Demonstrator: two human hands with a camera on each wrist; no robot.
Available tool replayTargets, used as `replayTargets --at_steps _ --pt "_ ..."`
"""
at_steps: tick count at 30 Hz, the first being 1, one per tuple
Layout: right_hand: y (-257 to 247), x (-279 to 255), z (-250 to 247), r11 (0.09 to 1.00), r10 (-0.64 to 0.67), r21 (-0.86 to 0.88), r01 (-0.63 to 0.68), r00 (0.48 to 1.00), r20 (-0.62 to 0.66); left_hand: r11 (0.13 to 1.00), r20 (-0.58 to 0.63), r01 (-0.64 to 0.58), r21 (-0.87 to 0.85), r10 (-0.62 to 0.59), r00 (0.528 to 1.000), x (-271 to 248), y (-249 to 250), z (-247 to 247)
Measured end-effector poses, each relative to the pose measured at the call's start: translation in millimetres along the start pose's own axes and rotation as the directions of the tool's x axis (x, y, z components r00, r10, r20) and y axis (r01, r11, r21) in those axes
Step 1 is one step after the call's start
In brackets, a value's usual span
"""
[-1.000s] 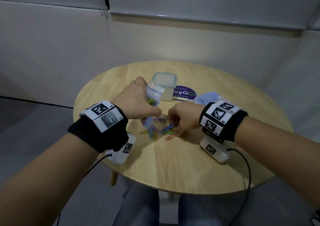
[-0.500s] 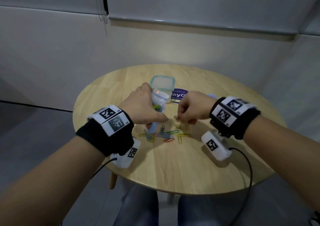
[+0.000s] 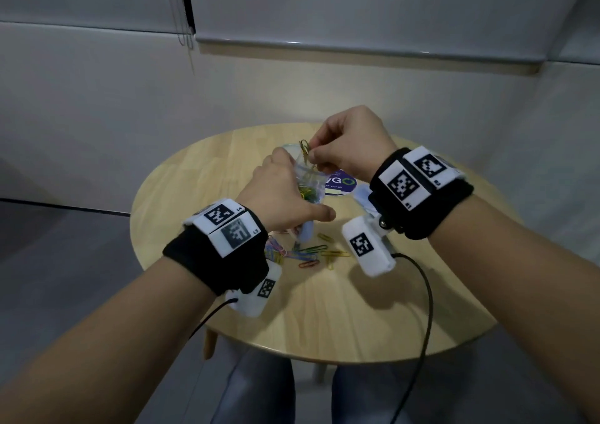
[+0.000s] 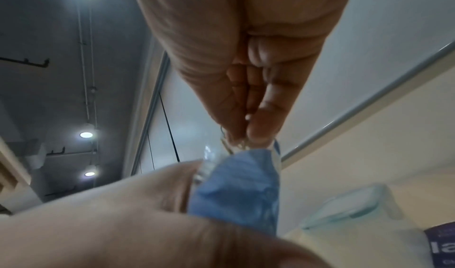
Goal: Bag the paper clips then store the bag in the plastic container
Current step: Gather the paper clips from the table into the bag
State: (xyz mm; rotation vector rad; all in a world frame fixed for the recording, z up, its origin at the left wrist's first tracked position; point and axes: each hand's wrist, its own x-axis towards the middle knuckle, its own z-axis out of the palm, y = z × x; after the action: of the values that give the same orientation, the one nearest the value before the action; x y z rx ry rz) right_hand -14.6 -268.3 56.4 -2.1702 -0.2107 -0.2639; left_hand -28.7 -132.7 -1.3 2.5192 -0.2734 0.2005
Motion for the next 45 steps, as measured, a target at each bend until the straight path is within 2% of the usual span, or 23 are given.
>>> replayTargets --at_steps 5,9,12,15,17,19,24,26,28,33,35,36,37,38,40,42,43,45 --pt "-6 -9 -11 0.971 -0.027 -0.233 0.06 0.989 0.143 0.999 -0.008 -0.018 -0.028 0.018 1.0 0 -4 0" --pt "-7 -8 -14 0.968 -0.029 -0.241 0.064 0.989 0.147 0.998 -0.013 -0.044 -0.045 0.043 0.999 -1 -1 0" --pt "-6 -8 -9 0.946 0.056 -0.321 0.035 0.961 0.27 0.996 -0.033 -0.056 -0.066 0.054 0.998 0 1 -2" --pt "-5 -8 -10 0.962 0.126 -0.272 -0.029 0.929 0.348 0.997 -0.029 -0.026 -0.067 0.024 0.999 2 -3 -5" --pt "-4 -10 -15 0.986 0.102 -0.158 -0.049 0.933 0.344 0.997 -0.028 -0.007 -0.07 0.005 1.0 2 -7 -7" --pt "-2 -13 -18 0.994 0.044 -0.11 -0.006 0.937 0.347 0.997 -0.03 -0.002 -0.077 0.0 1.0 1 -8 -8" --pt "-6 -21 -9 0.967 0.015 -0.231 0.11 0.877 0.48 0.99 -0.023 0.003 -0.14 -0.006 1.0 2 -4 -8" --pt "-11 -22 -8 0.964 -0.001 -0.237 0.125 0.885 0.465 0.986 -0.022 0.009 -0.168 -0.013 1.0 3 -4 -10" --pt "-12 -21 -8 0.975 -0.02 -0.193 0.106 0.916 0.401 0.983 -0.043 0.012 -0.183 -0.02 0.999 3 -5 -12" --pt "-9 -14 -5 0.994 -0.065 0.101 0.042 0.969 0.237 0.995 -0.056 0.01 -0.104 -0.016 0.998 4 -13 -20" --pt "-3 -3 -4 0.98 -0.024 0.199 -0.005 0.989 0.146 0.996 -0.045 0.034 -0.077 -0.038 0.998 4 -22 -25" --pt "2 1 -3 0.982 0.009 0.184 -0.037 0.988 0.152 0.997 -0.038 0.05 -0.066 -0.053 0.998 4 -27 -28" --pt "8 5 0 0.992 0.045 0.11 -0.068 0.978 0.205 0.996 -0.031 0.068 -0.051 -0.069 0.997 4 -33 -32" --pt "14 7 5 0.996 0.091 -0.034 -0.085 0.95 0.297 0.996 -0.026 0.084 -0.03 -0.085 0.996 3 -39 -35" --pt "26 7 19 0.928 0.215 -0.372 -0.018 0.841 0.496 0.994 -0.023 0.109 0.007 -0.109 0.994 1 -50 -41" --pt "33 4 39 0.82 0.319 -0.563 0.098 0.739 0.594 0.992 -0.025 0.126 0.015 -0.126 0.992 -1 -57 -45" --pt "34 2 49 0.787 0.341 -0.602 0.136 0.718 0.607 0.991 -0.026 0.133 0.017 -0.133 0.991 -2 -60 -46" --pt "35 -2 69 0.73 0.335 -0.648 0.216 0.714 0.615 0.989 -0.027 0.142 0.032 -0.142 0.99 -4 -63 -48"
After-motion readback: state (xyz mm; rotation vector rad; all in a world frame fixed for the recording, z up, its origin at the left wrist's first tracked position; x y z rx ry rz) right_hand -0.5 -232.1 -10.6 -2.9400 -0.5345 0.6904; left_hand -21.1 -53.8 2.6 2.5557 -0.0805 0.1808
